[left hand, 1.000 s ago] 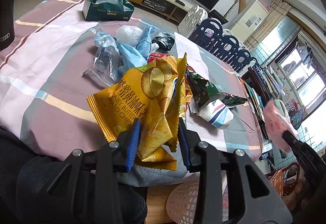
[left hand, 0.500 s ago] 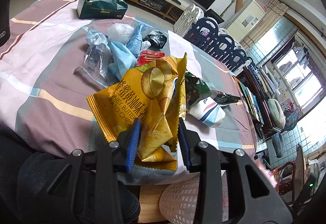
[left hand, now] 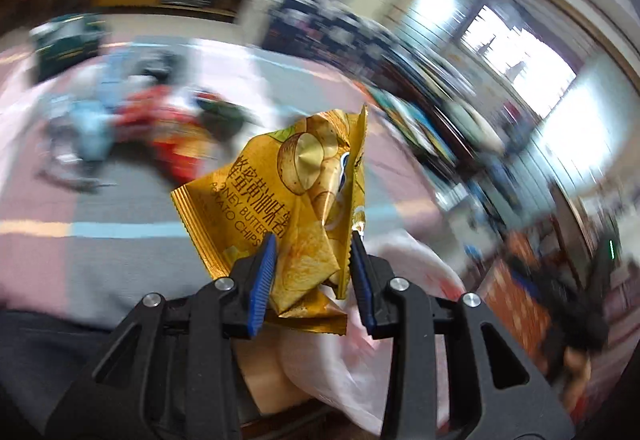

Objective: Collect trash
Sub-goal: 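Carry the pink bag and yellow chip bag over the wastebasket and release both, then grasp the blue mask with the left tool while the right tool grasps the white paper cup, then carry the white paper cup and blue mask to the wastebasket and release them, then grasp the clear plastic bag with the left tool while the right tool grasps the green snack wrapper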

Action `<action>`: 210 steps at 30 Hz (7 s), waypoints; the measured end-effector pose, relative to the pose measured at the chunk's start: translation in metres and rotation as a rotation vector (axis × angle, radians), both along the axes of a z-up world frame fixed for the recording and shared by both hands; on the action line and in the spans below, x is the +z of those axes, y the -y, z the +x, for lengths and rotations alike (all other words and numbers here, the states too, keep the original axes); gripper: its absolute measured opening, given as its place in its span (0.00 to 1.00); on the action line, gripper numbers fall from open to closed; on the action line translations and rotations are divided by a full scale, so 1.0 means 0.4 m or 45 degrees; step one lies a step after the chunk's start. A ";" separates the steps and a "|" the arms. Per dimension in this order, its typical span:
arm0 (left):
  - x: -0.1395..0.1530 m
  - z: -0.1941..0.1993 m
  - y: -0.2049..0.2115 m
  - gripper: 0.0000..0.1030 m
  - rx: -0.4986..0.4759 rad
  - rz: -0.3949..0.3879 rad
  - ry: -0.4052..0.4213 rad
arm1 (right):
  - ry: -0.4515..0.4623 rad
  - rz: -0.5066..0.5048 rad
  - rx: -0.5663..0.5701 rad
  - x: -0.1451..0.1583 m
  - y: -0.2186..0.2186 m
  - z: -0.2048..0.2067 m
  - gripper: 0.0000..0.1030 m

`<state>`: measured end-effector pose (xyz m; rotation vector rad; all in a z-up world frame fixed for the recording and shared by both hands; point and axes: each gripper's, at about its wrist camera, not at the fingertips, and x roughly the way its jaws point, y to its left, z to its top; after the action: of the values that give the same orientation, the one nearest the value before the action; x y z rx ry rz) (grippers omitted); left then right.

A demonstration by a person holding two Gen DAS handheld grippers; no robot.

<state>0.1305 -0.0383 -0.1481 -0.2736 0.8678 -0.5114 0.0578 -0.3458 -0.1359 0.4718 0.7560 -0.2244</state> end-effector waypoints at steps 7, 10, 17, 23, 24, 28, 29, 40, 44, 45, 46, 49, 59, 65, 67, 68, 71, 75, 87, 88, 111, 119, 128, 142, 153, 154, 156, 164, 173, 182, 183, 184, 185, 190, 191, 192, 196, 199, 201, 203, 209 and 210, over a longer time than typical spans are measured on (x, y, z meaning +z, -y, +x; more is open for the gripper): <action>-0.062 -0.091 0.316 0.53 -0.668 0.139 -0.039 | 0.019 -0.011 -0.070 0.000 0.058 -0.021 0.70; -0.084 -0.098 0.339 0.69 -0.664 0.245 -0.018 | 0.006 -0.002 -0.087 -0.014 0.076 -0.028 0.70; -0.051 0.073 0.025 0.70 0.184 0.284 -0.052 | -0.019 0.039 -0.045 -0.036 0.052 -0.003 0.70; -0.092 0.249 -0.350 0.54 0.763 0.213 -0.249 | -0.029 -0.003 0.043 -0.035 -0.018 0.031 0.70; -0.100 0.275 -0.378 0.54 0.781 0.220 -0.260 | -0.037 0.001 0.057 -0.040 -0.031 0.040 0.70; -0.129 0.356 -0.404 0.51 0.703 0.194 -0.259 | -0.077 0.045 0.133 -0.062 -0.092 0.096 0.70; -0.134 0.366 -0.404 0.51 0.678 0.192 -0.253 | -0.080 0.048 0.154 -0.063 -0.110 0.109 0.70; -0.139 0.282 -0.414 0.10 0.693 0.070 -0.144 | -0.030 -0.093 0.422 -0.042 -0.369 0.339 0.70; -0.115 0.157 -0.388 0.10 0.704 -0.135 -0.075 | -0.079 -0.151 0.491 -0.083 -0.458 0.442 0.76; -0.112 0.140 -0.368 0.10 0.680 -0.144 -0.071 | -0.096 -0.166 0.511 -0.094 -0.476 0.463 0.76; -0.110 0.127 -0.346 0.10 0.641 -0.144 -0.068 | -0.130 -0.191 0.527 -0.109 -0.495 0.490 0.76; -0.107 0.096 -0.281 0.10 0.515 -0.110 -0.051 | -0.145 -0.188 0.495 -0.129 -0.503 0.523 0.55; -0.140 0.120 -0.257 0.10 0.485 -0.094 -0.127 | -0.122 -0.073 0.517 -0.112 -0.437 0.444 0.09; -0.136 0.111 -0.253 0.10 0.481 -0.074 -0.108 | -0.104 -0.101 0.476 -0.081 -0.376 0.377 0.09; -0.134 0.109 -0.247 0.10 0.489 -0.043 -0.104 | -0.112 -0.122 0.442 -0.080 -0.365 0.356 0.09; -0.132 0.109 -0.242 0.10 0.500 -0.005 -0.101 | -0.114 -0.148 0.426 -0.079 -0.365 0.346 0.09; -0.126 0.111 -0.220 0.10 0.528 0.122 -0.087 | -0.109 -0.223 0.392 -0.075 -0.379 0.320 0.09; -0.120 0.110 -0.205 0.10 0.559 0.229 -0.066 | -0.107 -0.232 0.366 -0.080 -0.390 0.300 0.09; -0.125 0.111 -0.215 0.10 0.588 0.251 -0.078 | -0.073 -0.232 0.393 -0.067 -0.416 0.270 0.09; -0.125 0.110 -0.215 0.10 0.590 0.252 -0.078 | -0.065 -0.237 0.397 -0.064 -0.418 0.268 0.09; -0.130 0.106 -0.226 0.10 0.646 0.277 -0.089 | -0.031 -0.280 0.428 -0.043 -0.459 0.236 0.08; -0.128 0.104 -0.236 0.10 0.656 0.258 -0.096 | 0.064 -0.288 0.374 0.037 -0.423 0.208 0.08; -0.127 0.106 -0.237 0.10 0.666 0.263 -0.105 | 0.066 -0.252 0.333 0.062 -0.348 0.155 0.08; -0.057 0.063 -0.232 0.10 0.656 0.130 0.054 | -0.311 -0.280 0.276 -0.126 -0.155 0.039 0.11; 0.033 -0.011 0.090 0.10 -0.059 0.022 0.105 | -0.170 -0.142 -0.117 -0.043 0.012 -0.003 0.71; 0.025 -0.023 0.138 0.10 -0.160 0.044 0.102 | -0.133 -0.122 -0.180 -0.023 0.043 -0.018 0.72; 0.001 -0.059 0.239 0.10 -0.385 0.099 0.103 | -0.069 -0.096 -0.242 0.007 0.087 -0.039 0.73; -0.080 -0.160 0.438 0.64 -0.773 0.379 0.159 | -0.057 -0.134 -0.193 0.027 0.083 -0.039 0.76; -0.062 0.104 0.012 0.71 0.087 0.166 -0.044 | -0.116 -0.127 -0.102 -0.013 0.016 0.000 0.76; -0.151 0.325 -0.531 0.67 0.991 0.151 -0.243 | -0.153 -0.123 -0.017 -0.034 -0.061 0.066 0.76; -0.164 0.339 -0.547 0.70 0.986 0.133 -0.271 | -0.159 -0.120 -0.005 -0.038 -0.073 0.076 0.76; -0.181 0.351 -0.558 0.73 0.961 0.104 -0.310 | -0.168 -0.109 0.016 -0.042 -0.089 0.090 0.76; -0.200 0.367 -0.560 0.73 0.922 0.066 -0.347 | -0.172 -0.095 0.033 -0.044 -0.103 0.103 0.76; -0.204 0.387 -0.519 0.37 0.844 0.144 -0.318 | -0.150 -0.062 0.126 -0.034 -0.190 0.156 0.76; -0.197 0.379 -0.514 0.31 0.847 0.152 -0.291 | -0.142 -0.061 0.142 -0.030 -0.207 0.162 0.76; -0.185 0.370 -0.514 0.29 0.857 0.155 -0.256 | -0.133 -0.057 0.163 -0.024 -0.226 0.170 0.76; -0.105 0.276 -0.489 0.25 0.890 0.097 -0.048 | -0.123 -0.051 0.223 -0.014 -0.283 0.192 0.76; -0.061 0.202 -0.414 0.23 0.857 0.098 0.074 | -0.121 -0.048 0.252 -0.012 -0.312 0.199 0.76; -0.067 0.161 -0.351 0.23 0.807 0.092 0.073 | -0.130 -0.049 0.265 -0.016 -0.324 0.201 0.76; -0.069 0.143 -0.295 0.23 0.734 0.121 0.086 | -0.141 -0.052 0.265 -0.020 -0.327 0.200 0.76; -0.067 0.124 -0.309 0.23 0.788 0.109 0.075 | -0.141 -0.058 0.244 -0.016 -0.317 0.191 0.76; -0.070 0.124 -0.318 0.23 0.802 0.094 0.065 | -0.142 -0.061 0.246 -0.016 -0.318 0.193 0.76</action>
<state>0.1800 0.0891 -0.1762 -0.4427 0.7006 0.0992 0.1349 -0.2187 -0.1422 0.3402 0.8976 -0.0883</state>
